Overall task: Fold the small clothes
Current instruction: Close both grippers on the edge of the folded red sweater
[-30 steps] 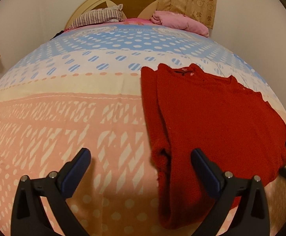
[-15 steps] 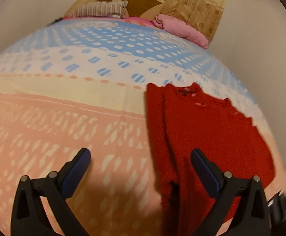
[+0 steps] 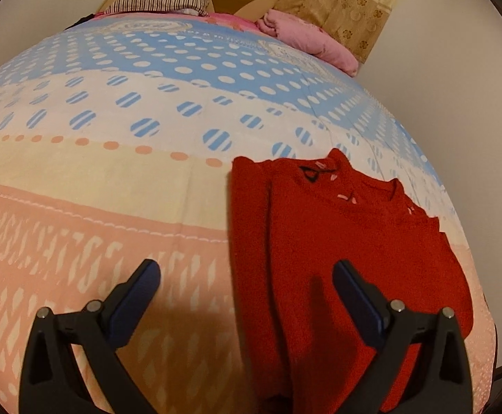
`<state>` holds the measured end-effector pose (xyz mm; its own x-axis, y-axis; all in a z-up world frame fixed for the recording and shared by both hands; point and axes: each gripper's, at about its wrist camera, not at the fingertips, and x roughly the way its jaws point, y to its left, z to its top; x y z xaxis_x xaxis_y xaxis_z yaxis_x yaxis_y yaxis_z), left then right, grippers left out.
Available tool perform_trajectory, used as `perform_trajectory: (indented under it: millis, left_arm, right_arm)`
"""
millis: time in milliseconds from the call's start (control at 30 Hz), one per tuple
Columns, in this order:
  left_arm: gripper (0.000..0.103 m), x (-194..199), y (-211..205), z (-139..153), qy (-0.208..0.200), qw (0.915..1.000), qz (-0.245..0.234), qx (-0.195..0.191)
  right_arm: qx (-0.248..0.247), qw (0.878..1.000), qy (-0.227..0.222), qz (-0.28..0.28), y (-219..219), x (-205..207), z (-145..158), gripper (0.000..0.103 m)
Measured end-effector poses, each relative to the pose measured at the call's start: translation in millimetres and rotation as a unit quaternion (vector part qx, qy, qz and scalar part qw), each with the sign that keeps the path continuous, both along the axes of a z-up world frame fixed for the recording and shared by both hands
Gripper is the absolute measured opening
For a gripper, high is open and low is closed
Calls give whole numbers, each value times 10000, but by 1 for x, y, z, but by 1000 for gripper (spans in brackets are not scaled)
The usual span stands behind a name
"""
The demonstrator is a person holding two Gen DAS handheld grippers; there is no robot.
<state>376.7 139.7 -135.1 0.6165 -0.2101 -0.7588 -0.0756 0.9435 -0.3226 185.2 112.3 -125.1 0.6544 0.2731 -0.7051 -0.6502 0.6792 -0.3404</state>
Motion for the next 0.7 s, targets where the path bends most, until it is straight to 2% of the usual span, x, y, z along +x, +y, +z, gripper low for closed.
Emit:
perform_trajectory:
  millis: [133,200,233,267,300,333,367,400,533,700]
  left_arm:
    - [93,11,0,-7,98,9998,-62,-154]
    - [92,17,-1,-11,157,9997,-69,-161]
    - [90,19,-2,-11,145,9998,-68,-126]
    - [87,20,-2,-12,125,9998,-54,-112]
    - [73,20,-1,-10,45,9999,-43,-104]
    - [32,21,0,-9,7,9999,-86,-125]
    - [13,23,0,-11,79,9990,-266,-351]
    - [14,24,2,-11,158,9979,-295,-562]
    - [13,19,-5,2,15,9986,-277,-459]
    - [13,16,-7,21,-95,9957,-188,-904]
  right_arm:
    - [86,10000,29,-32,2,1,1,70]
    - [97,9999,19,-56,4,2,1,57]
    - [76,9999,76,-69,5,4,-1,46]
    - [50,9999,122,-81,6,6,-3,43]
    - [62,9998,157,-81,6,8,-4,41]
    - [106,9998,184,-64,6,9,-3,31]
    - [133,9997,197,-45,5,9,-2,25]
    - [167,9997,178,-34,4,8,0,24]
    - [461,9988,182,-33,-6,4,9,19]
    - [870,9958,213,-182,-34,3,20,17]
